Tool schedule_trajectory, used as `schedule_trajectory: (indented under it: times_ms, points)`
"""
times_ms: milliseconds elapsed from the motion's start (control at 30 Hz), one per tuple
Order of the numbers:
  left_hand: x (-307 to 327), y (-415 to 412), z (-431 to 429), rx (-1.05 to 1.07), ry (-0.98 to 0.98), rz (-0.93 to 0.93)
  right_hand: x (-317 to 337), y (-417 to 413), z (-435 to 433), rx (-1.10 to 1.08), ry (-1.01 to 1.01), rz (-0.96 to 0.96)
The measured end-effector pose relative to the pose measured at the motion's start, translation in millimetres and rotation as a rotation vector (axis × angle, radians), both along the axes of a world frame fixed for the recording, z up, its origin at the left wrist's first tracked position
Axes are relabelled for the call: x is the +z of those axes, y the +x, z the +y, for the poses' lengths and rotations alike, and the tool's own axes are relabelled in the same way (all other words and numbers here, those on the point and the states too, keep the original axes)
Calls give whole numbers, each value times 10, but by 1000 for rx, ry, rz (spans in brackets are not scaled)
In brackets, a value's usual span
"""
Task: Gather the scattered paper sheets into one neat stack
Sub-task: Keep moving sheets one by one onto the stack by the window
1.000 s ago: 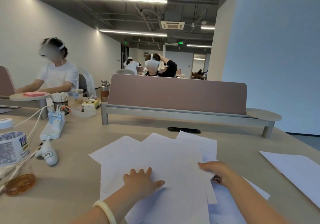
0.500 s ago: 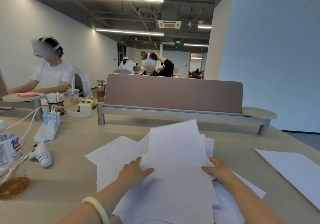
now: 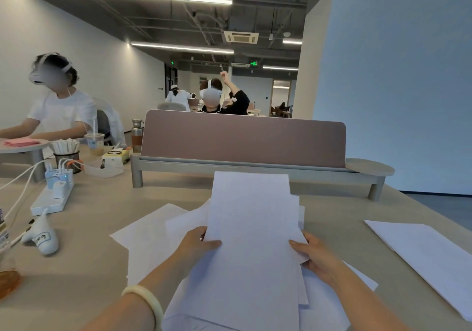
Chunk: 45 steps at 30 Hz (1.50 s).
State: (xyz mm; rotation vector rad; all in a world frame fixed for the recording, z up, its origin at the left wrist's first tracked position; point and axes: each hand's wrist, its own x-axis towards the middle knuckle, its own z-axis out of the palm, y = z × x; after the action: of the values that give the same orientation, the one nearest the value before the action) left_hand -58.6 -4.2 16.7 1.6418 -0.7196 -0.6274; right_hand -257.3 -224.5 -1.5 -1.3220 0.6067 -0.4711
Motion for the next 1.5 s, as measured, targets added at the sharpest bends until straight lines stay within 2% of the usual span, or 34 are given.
schedule_trajectory:
  times_ms: [167, 367, 467, 533, 633, 733, 800, 867, 1033, 1200, 1300, 1500]
  points:
    - [-36, 156, 45, 182, 96, -171, 11, -52, -44, -22, -76, 83]
    - [43, 405, 235, 111, 262, -359, 324, -121, -126, 54, -120, 88]
    - [127, 367, 258, 19, 196, -252, 521, -90, -168, 92, -132, 84]
    - [183, 316, 268, -53, 219, -224, 644, -62, -157, 100, -129, 61]
    - [216, 268, 241, -22, 157, -221, 811, -35, -111, 36, -20, -110]
    - [214, 198, 191, 93, -46, -110, 853, -8, -5, 35, 142, -308]
    - [207, 144, 150, 155, -166, -12, 742, 43, 149, 116, 133, -257]
    - [200, 87, 112, 182, -187, 5, 562, 142, 344, 211, 61, -133]
    - [222, 41, 97, 233, -68, -96, 534, 419, 478, -80, -266, -1]
    - [472, 108, 134, 258, -165, -168, 934, 445, 525, -79, -362, -97]
    - [554, 56, 126, 213, -237, -187, 1014, 441, 572, -61, -327, -232]
    - [399, -118, 116, 234, -293, -89, 669, 397, 784, -197, -184, -192]
